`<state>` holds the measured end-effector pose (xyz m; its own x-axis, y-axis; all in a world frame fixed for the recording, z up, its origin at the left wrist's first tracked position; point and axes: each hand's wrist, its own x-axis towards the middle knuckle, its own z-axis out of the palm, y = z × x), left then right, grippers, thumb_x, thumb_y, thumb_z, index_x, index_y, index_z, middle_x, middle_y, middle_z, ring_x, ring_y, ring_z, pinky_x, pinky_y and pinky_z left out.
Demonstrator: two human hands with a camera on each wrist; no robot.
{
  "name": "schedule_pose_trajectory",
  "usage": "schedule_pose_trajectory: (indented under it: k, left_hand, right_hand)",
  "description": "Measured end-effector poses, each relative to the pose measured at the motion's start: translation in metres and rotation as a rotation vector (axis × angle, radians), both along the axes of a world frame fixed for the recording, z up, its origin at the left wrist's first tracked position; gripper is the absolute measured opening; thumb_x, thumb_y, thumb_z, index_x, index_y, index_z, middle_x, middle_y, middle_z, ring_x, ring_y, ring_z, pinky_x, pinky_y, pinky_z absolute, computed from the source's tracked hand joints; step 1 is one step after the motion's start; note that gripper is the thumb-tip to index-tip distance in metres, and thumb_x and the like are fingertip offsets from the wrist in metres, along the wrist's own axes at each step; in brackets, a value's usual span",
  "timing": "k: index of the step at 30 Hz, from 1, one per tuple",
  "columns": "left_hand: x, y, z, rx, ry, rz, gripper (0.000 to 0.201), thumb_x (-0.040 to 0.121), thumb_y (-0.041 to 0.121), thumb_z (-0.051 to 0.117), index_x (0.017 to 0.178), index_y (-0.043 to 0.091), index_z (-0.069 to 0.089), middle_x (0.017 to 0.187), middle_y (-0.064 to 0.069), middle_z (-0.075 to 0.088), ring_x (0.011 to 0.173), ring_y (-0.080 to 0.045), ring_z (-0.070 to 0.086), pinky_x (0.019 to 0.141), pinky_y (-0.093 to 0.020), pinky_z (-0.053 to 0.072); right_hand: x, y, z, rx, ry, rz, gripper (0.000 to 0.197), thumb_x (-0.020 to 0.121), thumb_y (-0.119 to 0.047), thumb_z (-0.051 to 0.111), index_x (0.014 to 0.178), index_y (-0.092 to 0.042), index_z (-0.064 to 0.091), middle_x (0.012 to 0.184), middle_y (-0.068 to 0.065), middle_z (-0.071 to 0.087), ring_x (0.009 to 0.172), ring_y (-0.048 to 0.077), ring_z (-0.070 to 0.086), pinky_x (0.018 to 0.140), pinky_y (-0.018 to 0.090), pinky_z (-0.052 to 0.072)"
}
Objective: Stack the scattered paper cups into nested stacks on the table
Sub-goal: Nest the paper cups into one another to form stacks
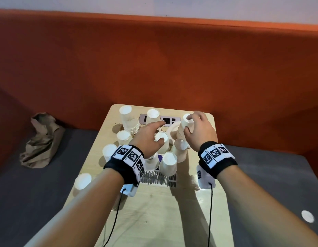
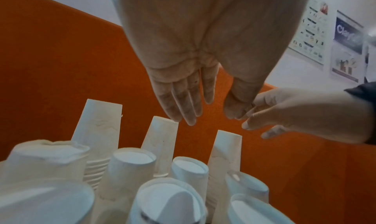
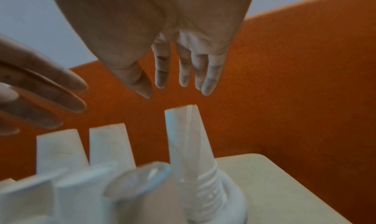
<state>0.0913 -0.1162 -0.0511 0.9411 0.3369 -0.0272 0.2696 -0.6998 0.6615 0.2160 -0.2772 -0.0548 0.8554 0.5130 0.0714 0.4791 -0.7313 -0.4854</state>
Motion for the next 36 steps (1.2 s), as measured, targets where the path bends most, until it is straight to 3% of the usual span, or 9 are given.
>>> schedule_pose_trajectory:
  k: [8, 13, 15, 22, 26, 30, 33, 34, 36]
  left_hand:
    - [-0.046, 0.021, 0.005, -0.011, -0.064, -0.023, 0.056, 0.089, 0.02, 0.064, 0.142, 0.024, 0.046, 0.138, 0.005, 0.055, 0.114, -0.01, 0.058, 0.1, -0.033, 0.048]
    - [-0.083, 0.046, 0.009, -0.041, -0.082, -0.021, 0.054, 0.089, 0.017, 0.062, 0.14, 0.023, 0.049, 0.131, 0.004, 0.059, 0.109, -0.011, 0.06, 0.097, -0.034, 0.049]
    - [-0.103, 0.062, 0.009, -0.068, -0.073, -0.007, 0.052, 0.089, 0.015, 0.061, 0.14, 0.023, 0.049, 0.128, 0.004, 0.059, 0.107, -0.012, 0.06, 0.095, -0.031, 0.05]
    - [-0.163, 0.111, -0.003, -0.044, -0.013, 0.068, 0.045, 0.093, 0.013, 0.055, 0.137, 0.022, 0.053, 0.126, 0.006, 0.063, 0.106, -0.009, 0.061, 0.096, -0.025, 0.046]
    - [-0.186, 0.129, -0.017, -0.101, 0.007, 0.091, 0.043, 0.096, 0.015, 0.051, 0.137, 0.024, 0.052, 0.128, 0.007, 0.061, 0.108, -0.009, 0.06, 0.093, -0.021, 0.045]
    - [-0.203, 0.137, -0.039, -0.292, 0.108, 0.1, 0.064, 0.084, 0.031, 0.069, 0.142, 0.03, 0.045, 0.129, 0.009, 0.057, 0.114, -0.011, 0.057, 0.096, -0.028, 0.049]
    - [-0.214, 0.142, -0.05, -0.269, 0.192, 0.02, 0.11, 0.05, 0.055, 0.087, 0.146, 0.032, 0.037, 0.128, 0.013, 0.054, 0.114, -0.009, 0.054, 0.099, -0.028, 0.046]
    - [-0.216, 0.144, -0.054, -0.268, 0.221, 0.002, 0.121, 0.043, 0.056, 0.09, 0.147, 0.031, 0.034, 0.128, 0.012, 0.053, 0.114, -0.01, 0.054, 0.099, -0.028, 0.046]
    - [-0.22, 0.147, -0.064, -0.289, 0.254, 0.002, 0.124, 0.043, 0.042, 0.097, 0.148, 0.028, 0.032, 0.127, 0.008, 0.054, 0.113, -0.011, 0.054, 0.095, -0.023, 0.045]
  right_hand:
    - [-0.066, 0.027, 0.034, 0.042, -0.078, 0.166, 0.02, 0.09, -0.027, 0.06, 0.111, -0.024, 0.061, 0.123, -0.007, 0.059, 0.111, 0.016, 0.056, 0.09, 0.027, 0.041]
    - [-0.111, 0.065, 0.037, -0.045, -0.021, 0.299, 0.021, 0.09, -0.03, 0.06, 0.11, -0.026, 0.063, 0.117, -0.007, 0.066, 0.108, 0.019, 0.06, 0.088, 0.038, 0.05]
    - [-0.129, 0.08, 0.036, -0.081, 0.012, 0.374, 0.02, 0.089, -0.031, 0.061, 0.108, -0.026, 0.064, 0.111, -0.007, 0.069, 0.103, 0.018, 0.063, 0.085, 0.038, 0.053]
    - [-0.179, 0.113, 0.023, -0.304, 0.183, 0.598, 0.026, 0.088, -0.045, 0.064, 0.111, -0.031, 0.062, 0.11, -0.006, 0.067, 0.098, 0.015, 0.063, 0.085, 0.037, 0.054]
    - [-0.202, 0.123, 0.014, -0.34, 0.2, 0.622, 0.027, 0.086, -0.048, 0.066, 0.107, -0.031, 0.065, 0.103, -0.008, 0.068, 0.095, 0.012, 0.064, 0.076, 0.027, 0.049]
    - [-0.22, 0.126, 0.007, -0.387, 0.225, 0.642, 0.036, 0.075, -0.052, 0.072, 0.103, -0.031, 0.067, 0.101, -0.009, 0.068, 0.091, 0.013, 0.062, 0.077, 0.03, 0.052]
    - [-0.231, 0.128, 0.003, -0.451, 0.218, 0.658, 0.041, 0.07, -0.049, 0.076, 0.105, -0.032, 0.065, 0.104, -0.01, 0.066, 0.095, 0.015, 0.06, 0.079, 0.033, 0.052]
    - [-0.233, 0.129, 0.001, -0.461, 0.223, 0.654, 0.043, 0.069, -0.048, 0.077, 0.107, -0.033, 0.065, 0.105, -0.01, 0.066, 0.096, 0.016, 0.06, 0.081, 0.036, 0.053]
    - [-0.236, 0.129, -0.002, -0.473, 0.232, 0.637, 0.047, 0.067, -0.047, 0.077, 0.11, -0.034, 0.063, 0.108, -0.01, 0.066, 0.098, 0.016, 0.061, 0.082, 0.04, 0.055]
